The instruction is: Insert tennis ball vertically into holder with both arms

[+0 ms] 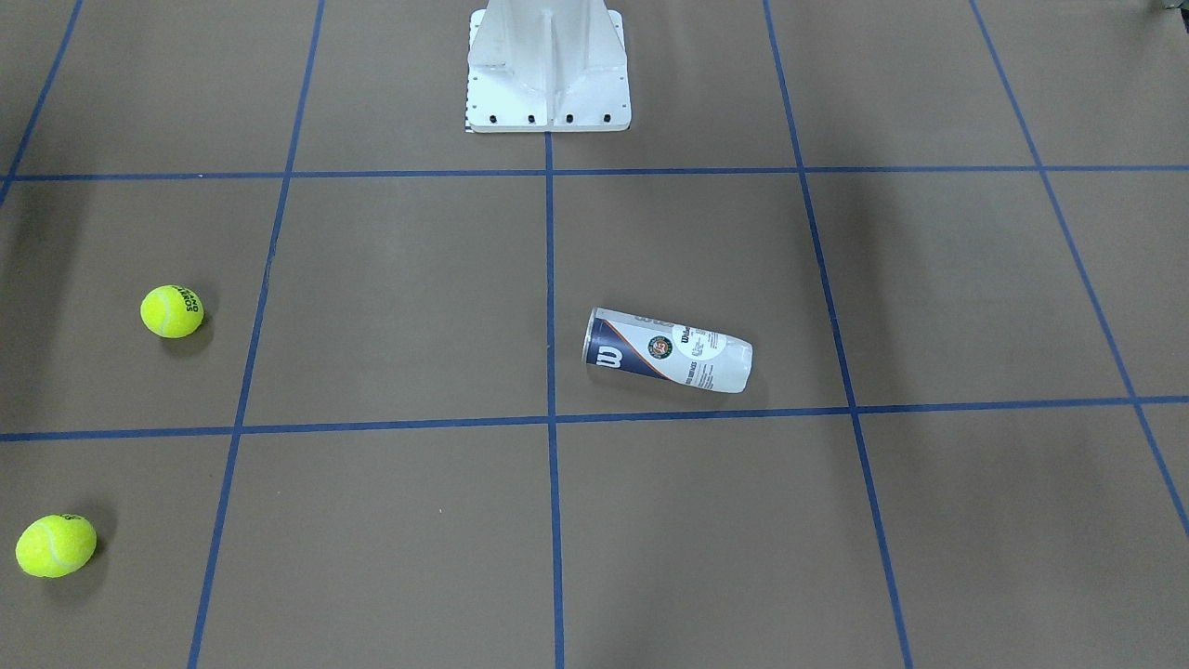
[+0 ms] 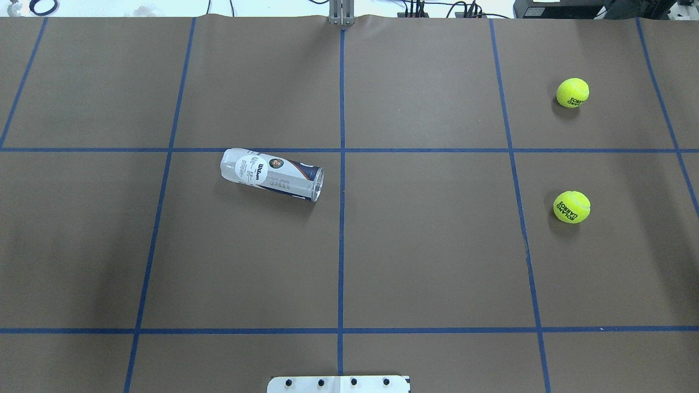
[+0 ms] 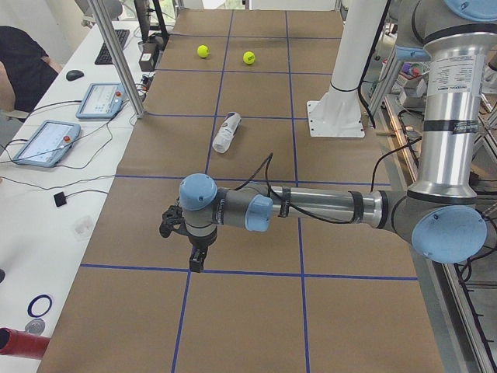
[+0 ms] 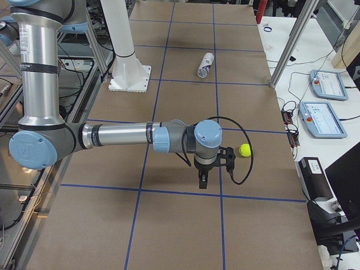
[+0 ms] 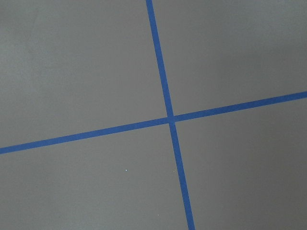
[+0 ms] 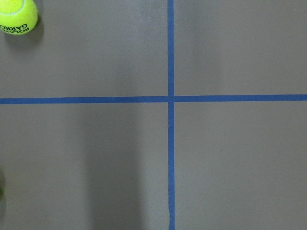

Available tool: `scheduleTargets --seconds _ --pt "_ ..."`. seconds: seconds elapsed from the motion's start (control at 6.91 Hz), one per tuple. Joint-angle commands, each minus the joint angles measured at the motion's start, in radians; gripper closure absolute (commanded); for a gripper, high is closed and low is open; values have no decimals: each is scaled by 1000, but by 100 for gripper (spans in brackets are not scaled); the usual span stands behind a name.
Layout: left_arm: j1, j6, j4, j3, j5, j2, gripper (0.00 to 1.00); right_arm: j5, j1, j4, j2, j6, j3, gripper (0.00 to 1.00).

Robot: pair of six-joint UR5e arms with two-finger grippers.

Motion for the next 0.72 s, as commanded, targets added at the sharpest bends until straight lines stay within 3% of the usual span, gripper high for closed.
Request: scheduleTargets --seconds 0.0,0.58 --pt "0 0 0 0 0 0 0 -3 0 -1 3 0 2 1" --pt "5 -12 -2 -37 -65 -24 0 2 0 1 3 2 3 1"
